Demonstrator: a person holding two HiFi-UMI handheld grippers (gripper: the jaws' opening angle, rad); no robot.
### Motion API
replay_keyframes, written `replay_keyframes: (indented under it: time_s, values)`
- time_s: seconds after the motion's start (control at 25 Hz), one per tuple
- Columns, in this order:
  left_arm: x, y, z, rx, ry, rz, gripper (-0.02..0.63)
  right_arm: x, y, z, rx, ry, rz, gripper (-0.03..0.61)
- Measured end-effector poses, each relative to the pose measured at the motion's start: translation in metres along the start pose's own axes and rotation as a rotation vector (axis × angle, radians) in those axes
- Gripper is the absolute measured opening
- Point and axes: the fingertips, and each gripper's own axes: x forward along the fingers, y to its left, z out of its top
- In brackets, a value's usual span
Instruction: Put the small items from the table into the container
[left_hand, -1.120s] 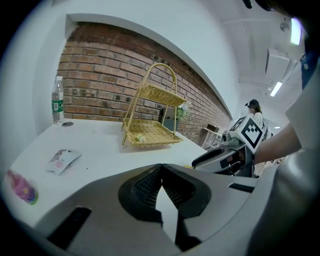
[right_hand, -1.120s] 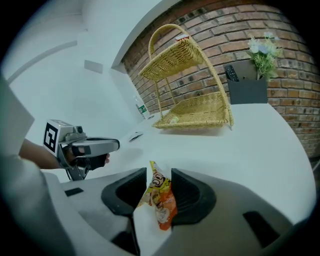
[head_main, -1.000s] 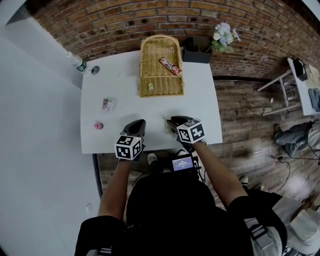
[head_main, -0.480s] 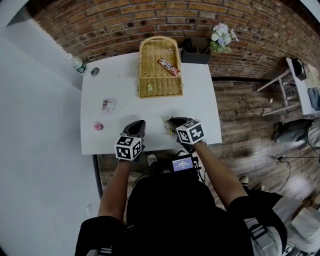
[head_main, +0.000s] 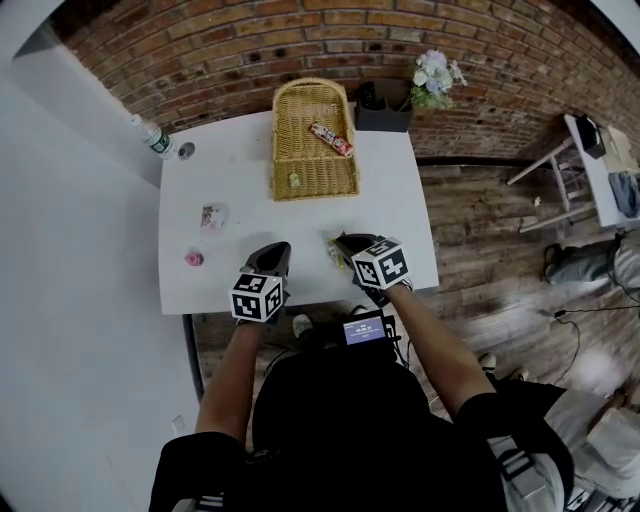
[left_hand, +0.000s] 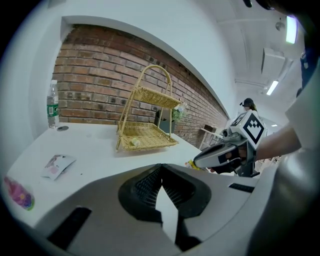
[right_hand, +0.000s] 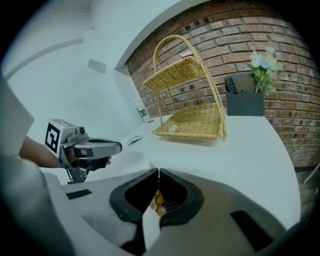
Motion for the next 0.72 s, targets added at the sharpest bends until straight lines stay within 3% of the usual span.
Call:
replay_keyframes:
  time_s: [0.72]
  values:
    - [0.027,-0.027,0.023,0.06,-0.012,-0.078,0.008,-0.041,-0.028,0.022,0.0,-0.076,-0.076,0.021]
